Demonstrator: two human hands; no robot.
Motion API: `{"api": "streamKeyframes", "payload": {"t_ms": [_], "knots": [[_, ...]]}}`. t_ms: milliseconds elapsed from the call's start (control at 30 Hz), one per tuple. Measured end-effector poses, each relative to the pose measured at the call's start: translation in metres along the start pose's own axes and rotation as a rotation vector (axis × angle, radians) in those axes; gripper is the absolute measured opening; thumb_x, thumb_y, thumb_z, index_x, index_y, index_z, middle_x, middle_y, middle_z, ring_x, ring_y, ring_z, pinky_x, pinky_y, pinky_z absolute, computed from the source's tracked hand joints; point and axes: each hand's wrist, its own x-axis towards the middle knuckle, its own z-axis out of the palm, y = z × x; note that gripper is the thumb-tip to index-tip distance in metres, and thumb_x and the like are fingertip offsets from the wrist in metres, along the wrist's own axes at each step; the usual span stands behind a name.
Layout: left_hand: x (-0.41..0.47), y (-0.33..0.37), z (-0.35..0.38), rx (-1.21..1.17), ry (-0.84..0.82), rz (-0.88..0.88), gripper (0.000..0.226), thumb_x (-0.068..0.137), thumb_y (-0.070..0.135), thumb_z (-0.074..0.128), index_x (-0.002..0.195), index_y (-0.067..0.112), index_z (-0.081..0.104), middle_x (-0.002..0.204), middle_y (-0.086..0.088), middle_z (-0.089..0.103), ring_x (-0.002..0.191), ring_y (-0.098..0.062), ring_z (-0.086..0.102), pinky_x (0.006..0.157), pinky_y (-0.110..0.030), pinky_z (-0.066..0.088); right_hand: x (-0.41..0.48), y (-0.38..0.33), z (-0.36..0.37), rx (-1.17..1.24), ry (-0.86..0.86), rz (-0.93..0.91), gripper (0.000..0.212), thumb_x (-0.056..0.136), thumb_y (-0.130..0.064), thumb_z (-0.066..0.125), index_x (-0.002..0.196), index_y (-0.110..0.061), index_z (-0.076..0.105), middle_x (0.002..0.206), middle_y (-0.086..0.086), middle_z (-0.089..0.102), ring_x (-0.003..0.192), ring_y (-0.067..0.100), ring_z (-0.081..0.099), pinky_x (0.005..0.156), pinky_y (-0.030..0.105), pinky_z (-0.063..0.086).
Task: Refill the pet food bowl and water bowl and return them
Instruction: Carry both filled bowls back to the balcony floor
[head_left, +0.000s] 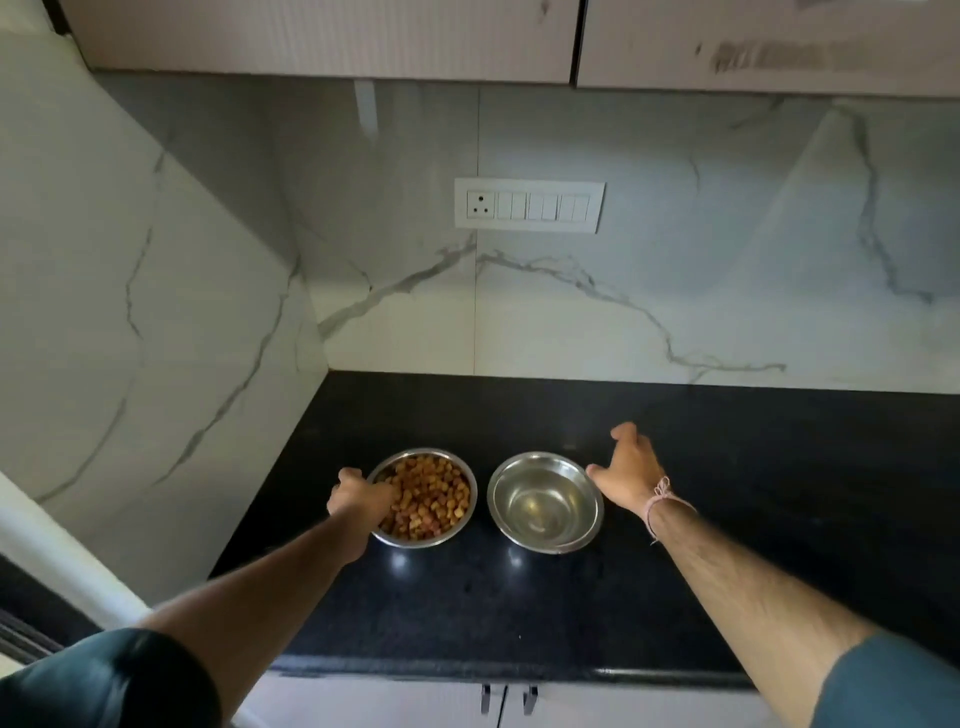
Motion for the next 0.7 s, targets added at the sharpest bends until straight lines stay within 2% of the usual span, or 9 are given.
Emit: {"api": "streamKeyframes", "payload": {"t_ms": [100,167,200,267,333,400,500,600,700], "knots": [[0.005,-0.024,0.012,-0.086,0.062,-0.068,0.066,0.093,0.016,0.062,0.152,0.013,0.034,0.142,-0.018,0.048,0.126,-0.036,0.052,0.097,-0.047,0.053,-0.007,0.027,0.03,0.075,-0.079,0.141,0.068,0.087,-0.024,0.077,0.142,-0.012,0.039,0.147,0.014,0.042,0.122,0.035,0.058,0.093,0.038,0.049],[0.007,-0.036,0.017,-0.199,0.045,-0.171,0.058,0.096,0.02,0.061,0.148,0.012,0.037,0.129,-0.017,0.055,0.11,-0.033,0.06,0.086,-0.044,0.059,-0.013,0.04,0.047,0.125,-0.125,0.231,0.07,0.088,-0.028,0.077,0.144,-0.011,0.037,0.147,0.014,0.042,0.123,0.035,0.057,0.092,0.041,0.053],[0.008,-0.043,0.019,-0.264,0.006,-0.209,0.052,0.098,0.023,0.06,0.144,0.011,0.041,0.123,-0.016,0.059,0.101,-0.031,0.063,0.077,-0.042,0.06,-0.016,0.045,0.055,0.168,-0.147,0.282,0.07,0.09,-0.031,0.075,0.144,-0.012,0.036,0.143,0.012,0.046,0.119,0.034,0.059,0.085,0.041,0.057],[0.01,-0.055,0.026,-0.396,-0.088,-0.242,0.042,0.101,0.028,0.058,0.138,0.011,0.048,0.115,-0.017,0.065,0.095,-0.029,0.069,0.067,-0.04,0.062,-0.023,0.051,0.069,0.298,-0.186,0.378,0.065,0.093,-0.036,0.072,0.142,-0.012,0.036,0.125,0.009,0.059,0.103,0.03,0.068,0.069,0.039,0.063],[0.01,-0.062,0.032,-0.502,-0.143,-0.252,0.038,0.104,0.031,0.057,0.136,0.013,0.049,0.112,-0.017,0.066,0.093,-0.031,0.072,0.067,-0.042,0.064,-0.025,0.053,0.08,0.455,-0.203,0.431,0.06,0.095,-0.036,0.07,0.138,-0.01,0.038,0.102,0.009,0.068,0.081,0.029,0.076,0.062,0.039,0.065],[0.009,-0.064,0.037,-0.569,-0.152,-0.247,0.035,0.105,0.029,0.055,0.137,0.016,0.049,0.11,-0.017,0.066,0.085,-0.031,0.074,0.06,-0.04,0.064,-0.025,0.052,0.089,0.582,-0.184,0.454,0.052,0.096,-0.03,0.069,0.135,-0.008,0.042,0.097,0.014,0.07,0.071,0.031,0.077,0.057,0.038,0.064],[0.009,-0.065,0.043,-0.618,-0.123,-0.236,0.034,0.105,0.024,0.054,0.138,0.017,0.051,0.108,-0.016,0.066,0.075,-0.03,0.076,0.052,-0.035,0.063,-0.023,0.05,0.097,0.667,-0.144,0.483,0.032,0.098,-0.015,0.063,0.125,-0.006,0.05,0.104,0.022,0.069,0.062,0.029,0.077,0.054,0.036,0.063],[0.009,-0.064,0.047,-0.604,-0.11,-0.221,0.033,0.106,0.019,0.051,0.139,0.016,0.051,0.113,-0.015,0.064,0.083,-0.033,0.076,0.057,-0.037,0.064,-0.023,0.051,0.1,0.69,-0.096,0.478,0.022,0.096,-0.003,0.058,0.118,-0.004,0.057,0.1,0.023,0.07,0.054,0.026,0.075,0.047,0.03,0.059],[0.01,-0.062,0.048,-0.568,-0.093,-0.219,0.033,0.105,0.014,0.049,0.138,0.014,0.051,0.11,-0.013,0.064,0.082,-0.032,0.076,0.059,-0.036,0.064,-0.022,0.049,0.098,0.694,-0.07,0.469,0.014,0.094,0.001,0.058,0.103,-0.009,0.063,0.102,0.018,0.069,0.055,0.027,0.075,0.045,0.027,0.058]]}}
